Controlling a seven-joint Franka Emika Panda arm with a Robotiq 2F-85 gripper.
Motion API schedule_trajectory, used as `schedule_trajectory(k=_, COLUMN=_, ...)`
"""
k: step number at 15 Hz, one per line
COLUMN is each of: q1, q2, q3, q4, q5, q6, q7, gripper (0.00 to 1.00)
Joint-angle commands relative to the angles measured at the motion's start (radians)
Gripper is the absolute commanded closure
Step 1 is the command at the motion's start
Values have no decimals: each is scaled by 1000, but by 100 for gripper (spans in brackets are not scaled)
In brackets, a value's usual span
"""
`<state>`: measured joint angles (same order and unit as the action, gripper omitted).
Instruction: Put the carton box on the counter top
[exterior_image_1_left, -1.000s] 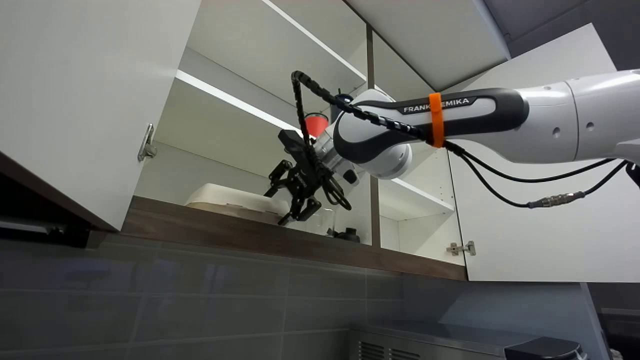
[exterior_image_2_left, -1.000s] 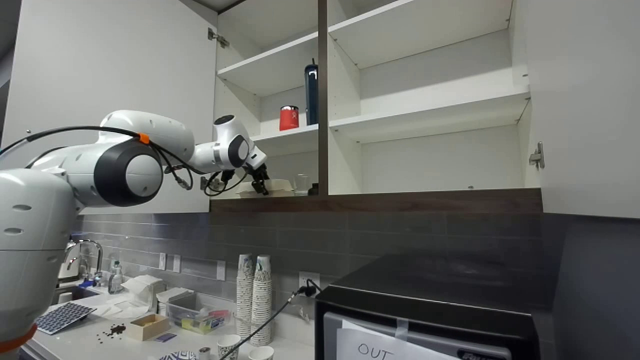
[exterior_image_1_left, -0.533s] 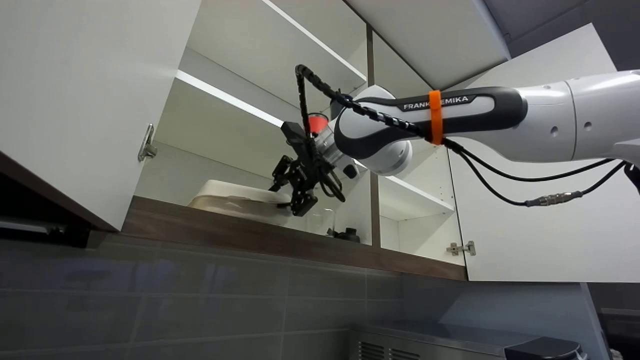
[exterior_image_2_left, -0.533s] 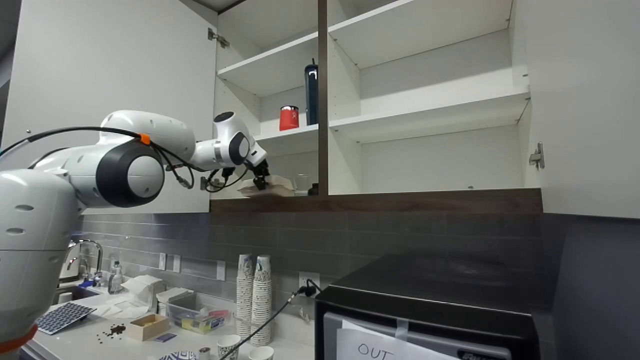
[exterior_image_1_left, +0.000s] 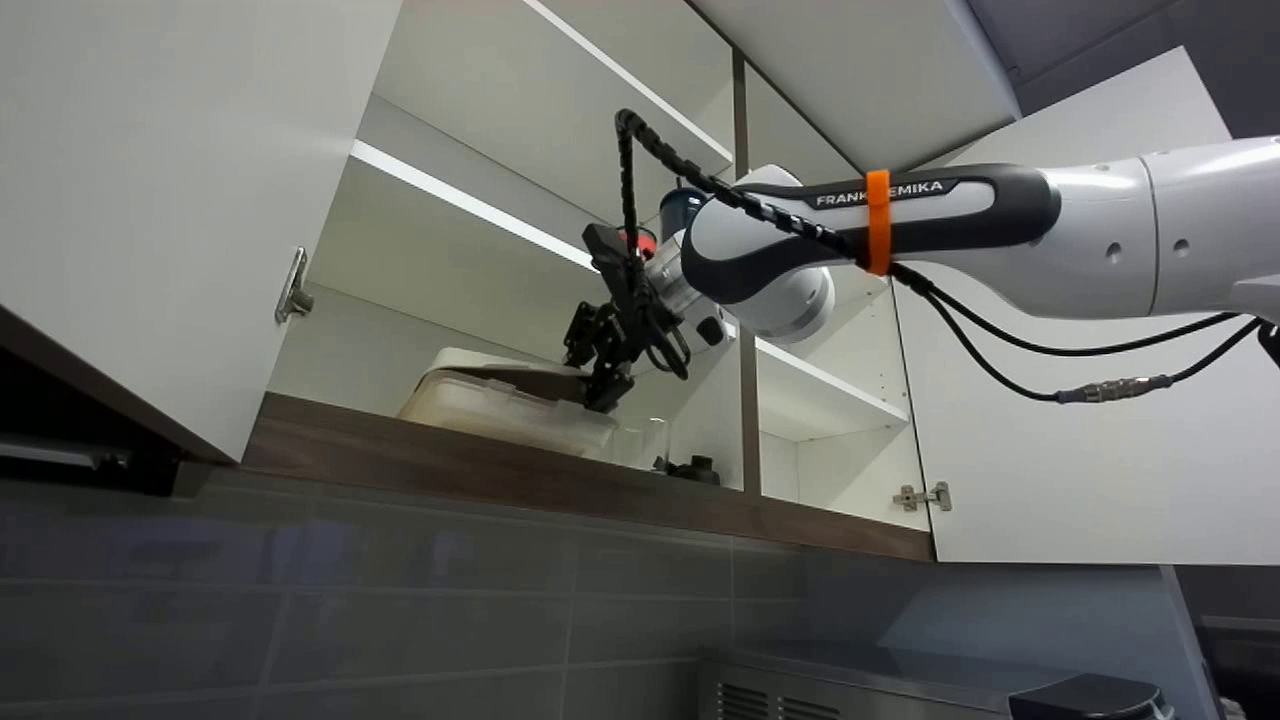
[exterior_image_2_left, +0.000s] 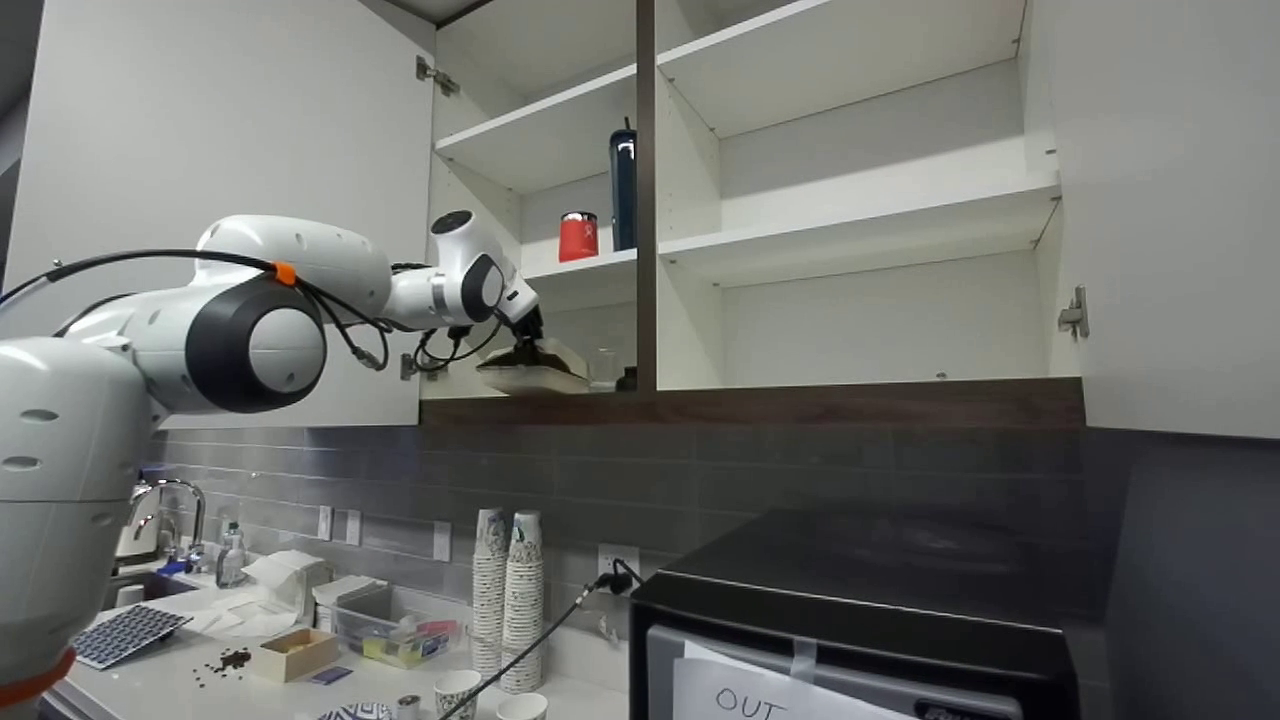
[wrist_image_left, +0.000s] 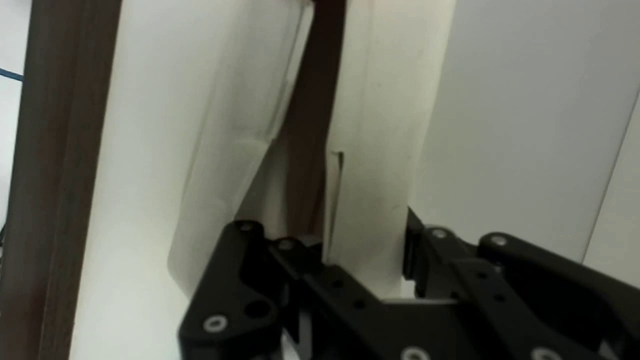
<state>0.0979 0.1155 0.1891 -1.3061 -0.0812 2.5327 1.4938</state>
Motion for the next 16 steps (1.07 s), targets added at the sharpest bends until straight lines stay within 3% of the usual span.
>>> schedule_trajectory(k=1, q1=-14, q2=-24, q3=-4, q4=-45, q5=47, q6=4, q7=19, gripper=100)
schedule_trajectory(k=14, q1=-12, q2=-13, q3=-5, q4=-46, q5=99, q6=99, q7=71, gripper=100)
schedule_trajectory(k=15, q1=-12, q2=-14, q3=-7, q4=-50, q5=93, q6=99, q7=72, gripper=75)
schedule_trajectory(k=16, q1=-12, q2=-14, q3=-8, q4=-51, q5=87, q6=97, q7=77, gripper=74)
